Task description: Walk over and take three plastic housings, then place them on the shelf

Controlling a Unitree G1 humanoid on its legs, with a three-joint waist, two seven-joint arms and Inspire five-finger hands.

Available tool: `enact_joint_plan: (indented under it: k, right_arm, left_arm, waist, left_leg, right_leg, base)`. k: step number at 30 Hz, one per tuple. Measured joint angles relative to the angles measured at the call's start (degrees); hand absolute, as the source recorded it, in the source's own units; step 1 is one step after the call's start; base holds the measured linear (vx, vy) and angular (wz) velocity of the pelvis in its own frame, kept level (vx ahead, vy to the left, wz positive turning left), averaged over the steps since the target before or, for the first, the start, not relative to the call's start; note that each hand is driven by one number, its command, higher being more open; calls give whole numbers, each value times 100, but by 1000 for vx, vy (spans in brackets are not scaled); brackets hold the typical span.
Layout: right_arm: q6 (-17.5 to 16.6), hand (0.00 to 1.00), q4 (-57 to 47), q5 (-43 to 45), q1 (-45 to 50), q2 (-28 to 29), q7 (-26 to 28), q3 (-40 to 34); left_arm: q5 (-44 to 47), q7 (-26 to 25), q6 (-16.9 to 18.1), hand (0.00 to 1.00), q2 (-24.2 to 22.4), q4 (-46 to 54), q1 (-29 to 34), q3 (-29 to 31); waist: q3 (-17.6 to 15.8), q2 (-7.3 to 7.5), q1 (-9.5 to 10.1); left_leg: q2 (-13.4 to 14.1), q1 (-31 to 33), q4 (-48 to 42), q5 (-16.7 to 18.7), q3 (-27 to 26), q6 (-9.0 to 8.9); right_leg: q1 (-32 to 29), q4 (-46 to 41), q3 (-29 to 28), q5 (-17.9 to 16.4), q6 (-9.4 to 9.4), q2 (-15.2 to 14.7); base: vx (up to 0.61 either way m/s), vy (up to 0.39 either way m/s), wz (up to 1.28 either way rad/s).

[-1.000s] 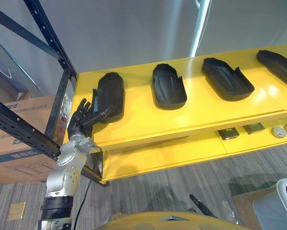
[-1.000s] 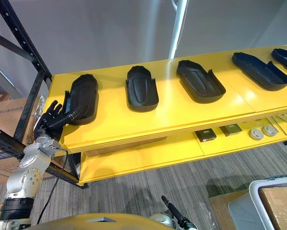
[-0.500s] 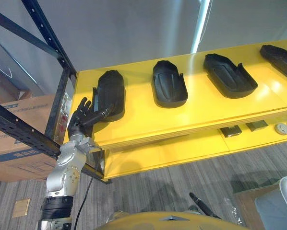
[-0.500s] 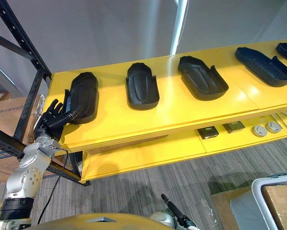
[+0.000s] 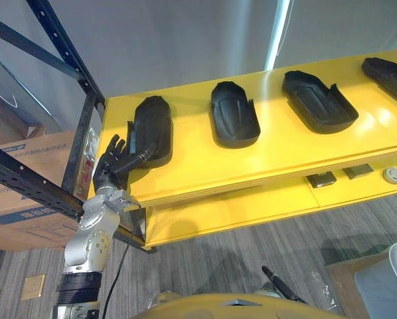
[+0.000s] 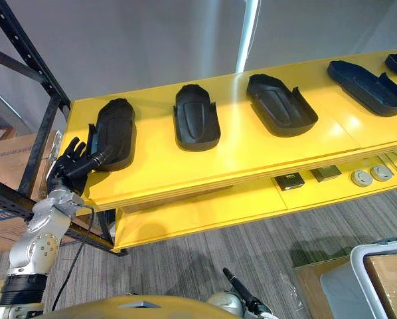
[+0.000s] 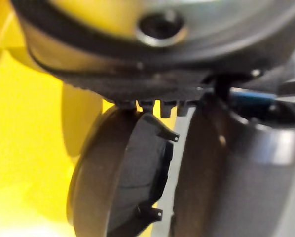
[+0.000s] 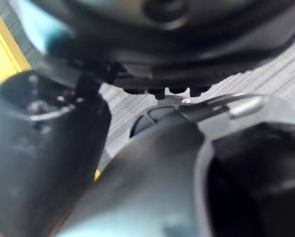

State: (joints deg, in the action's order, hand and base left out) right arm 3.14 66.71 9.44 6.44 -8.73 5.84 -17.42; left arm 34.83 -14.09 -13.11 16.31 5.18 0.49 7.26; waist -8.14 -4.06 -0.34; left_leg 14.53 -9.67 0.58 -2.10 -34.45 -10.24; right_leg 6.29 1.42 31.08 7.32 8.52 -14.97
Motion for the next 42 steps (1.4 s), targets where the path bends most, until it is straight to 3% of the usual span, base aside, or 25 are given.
enact_joint_plan:
  k: [4,5,9,12,13,16,20,28,38,42]
  right_arm:
    - [-5,100,6,1,-12,0,-1,0]
    - [-13,100,8,1,-19,2,4,0]
    - [-59,100,16,0,-18,3,4,-6]
    - [-129,100,61,-7,-30,3,4,-9]
    - [-129,100,70,-16,-35,3,6,-7]
    - [-141,100,99,-23,-54,3,8,-7]
    - [-139,100,114,-131,-43,4,2,1]
    - [-140,100,119,-229,-67,3,0,13]
    - [-129,100,145,-227,-65,-31,0,204]
    - [-132,100,240,-227,-99,-72,1,219]
  left_arm:
    - [-512,-213,238,100,-72,103,12,-21]
    - [-949,-222,701,100,-114,145,36,-88]
    - [-1771,-217,1715,100,-246,741,28,-98]
    - [-2005,-162,2218,100,-245,1277,-8,-264]
    - [-2054,-112,2405,0,-246,1428,-10,-363]
    - [-2252,25,2698,0,-253,1533,-12,-524]
    - [-2180,307,2752,0,-257,1553,-8,-545]
    - [-1648,1134,2770,0,-255,2093,181,-779]
    - [-1469,1549,2499,0,-359,1353,1183,-1421]
    - [-1465,1814,2500,0,-360,1324,1324,-1644]
  waist:
    - [-57,51,-2]
    - [-99,82,2]
    - [-134,105,-5]
    - [-152,50,0]
    - [-143,23,2]
    - [-137,-30,-6]
    - [-133,-36,-3]
    - [-126,-34,3]
    - [-108,-10,31]
    - [-106,-13,154]
  left_leg:
    - [1,-4,-8,0,0,0]
    - [1,-4,-14,0,0,0]
    - [5,-4,-33,1,-11,1]
    - [11,-7,-42,2,-18,3]
    - [14,-11,-48,4,-19,4]
    - [20,-90,-60,32,-59,2]
    - [32,-85,-116,60,-72,-4]
    - [44,-59,-119,62,-44,-9]
    - [37,118,-120,47,42,5]
    - [30,131,-113,43,58,8]
  right_leg:
    - [0,-5,-3,0,0,0]
    - [0,-7,-3,0,0,-2]
    - [1,-10,-6,-1,0,-2]
    - [5,-10,-6,-2,0,-2]
    - [11,-10,-6,-2,0,-1]
    - [67,-9,-20,-5,1,0]
    - [76,-12,-21,-5,2,-5]
    - [74,-14,7,-6,1,2]
    - [-28,-9,81,-5,0,-4]
    - [-27,-4,101,-5,1,-8]
  base:
    - [0,0,0]
    - [0,0,0]
    - [0,0,0]
    - [0,0,0]
    - [0,0,0]
    - [0,0,-4]
    - [0,0,-1]
    - [0,0,0]
    - [10,8,4]
    - [13,16,1]
